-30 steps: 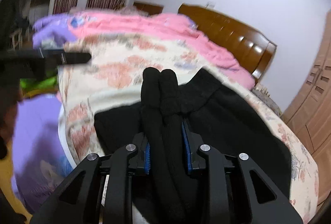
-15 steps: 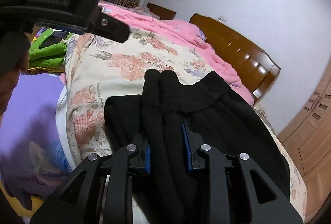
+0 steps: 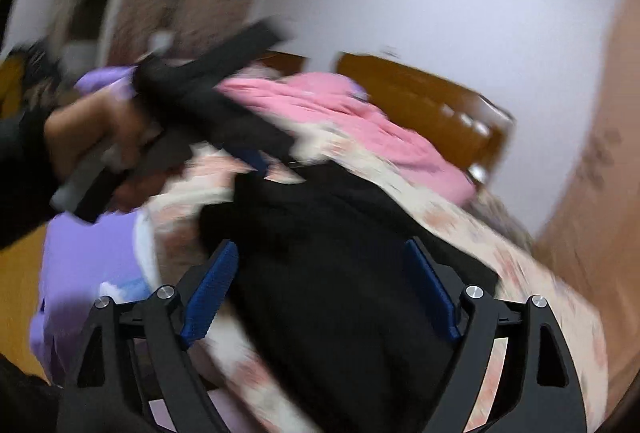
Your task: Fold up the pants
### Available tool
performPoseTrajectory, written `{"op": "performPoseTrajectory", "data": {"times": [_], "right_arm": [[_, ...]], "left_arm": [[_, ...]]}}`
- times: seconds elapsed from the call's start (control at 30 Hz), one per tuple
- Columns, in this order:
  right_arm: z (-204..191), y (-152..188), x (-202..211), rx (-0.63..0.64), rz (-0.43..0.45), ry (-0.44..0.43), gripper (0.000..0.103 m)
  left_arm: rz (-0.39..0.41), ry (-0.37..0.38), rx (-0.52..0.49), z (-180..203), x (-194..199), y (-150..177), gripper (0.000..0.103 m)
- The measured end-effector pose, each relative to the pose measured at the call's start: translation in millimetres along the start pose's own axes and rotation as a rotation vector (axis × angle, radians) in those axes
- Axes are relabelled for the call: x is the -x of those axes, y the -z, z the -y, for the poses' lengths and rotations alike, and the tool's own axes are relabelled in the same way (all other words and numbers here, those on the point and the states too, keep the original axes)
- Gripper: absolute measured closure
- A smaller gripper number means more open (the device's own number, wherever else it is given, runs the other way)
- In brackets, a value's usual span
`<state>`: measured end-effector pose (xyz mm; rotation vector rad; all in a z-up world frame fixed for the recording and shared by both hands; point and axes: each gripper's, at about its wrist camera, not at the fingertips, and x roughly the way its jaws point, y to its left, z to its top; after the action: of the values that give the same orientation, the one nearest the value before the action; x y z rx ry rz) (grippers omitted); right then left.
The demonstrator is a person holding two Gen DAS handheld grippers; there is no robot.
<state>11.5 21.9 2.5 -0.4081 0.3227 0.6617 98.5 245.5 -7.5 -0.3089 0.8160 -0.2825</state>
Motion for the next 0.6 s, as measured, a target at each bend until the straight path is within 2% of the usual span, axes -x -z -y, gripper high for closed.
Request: {"op": "performPoseTrajectory", "data": {"times": [0.03,0.1,0.2,0.27,0.3,0.33,0.37,0.47,0.5,0.53,0.6], "right_arm": [[14,5,0,-0.046,-0.016,0.013,0.021],[42,20,-4,-0.159,-0.061,0.025,0.021],[59,34,-12,-0.265,-0.086,-0.011,0.021],[62,41,-13,-0.293,-0.099,-0.025,0.021],[59,44,-16,-0.302,-0.098,-0.033,0.021],[59,47,-16,-0.307,-0.098,-0.037,0.021],[59,48,-16,-0.309,-0.096,-0.041,0.020],[59,55,-14,-0.314,-0.089,-0.046,0.018],[60,56,-14,-0.312,-0.093,-0.044,0.018],[61,57,-13,-0.311,-0.098,-0.041,0.017],[62,57,-10,-0.309,-0.098,-0.039,0.015]], "left_arm": [[-0.023,0.005,-0.006,3,-9,3,0.028],[-0.029,-0.044,-0.033,7,-19,10,0.028],[-0.057,-0.146,-0.029,2,-34,17,0.026],[-0.056,-0.146,-0.021,-2,-39,19,0.025],[-0.051,-0.149,-0.026,-2,-38,20,0.030],[-0.032,-0.162,-0.042,0,-36,21,0.049],[-0.021,-0.163,-0.049,0,-32,20,0.058],[-0.008,-0.164,-0.081,3,-27,18,0.068],[0.003,-0.173,-0.103,6,-24,18,0.079],[0.043,-0.177,-0.122,13,-13,16,0.084],[0.122,-0.155,-0.129,25,14,15,0.085]]}}
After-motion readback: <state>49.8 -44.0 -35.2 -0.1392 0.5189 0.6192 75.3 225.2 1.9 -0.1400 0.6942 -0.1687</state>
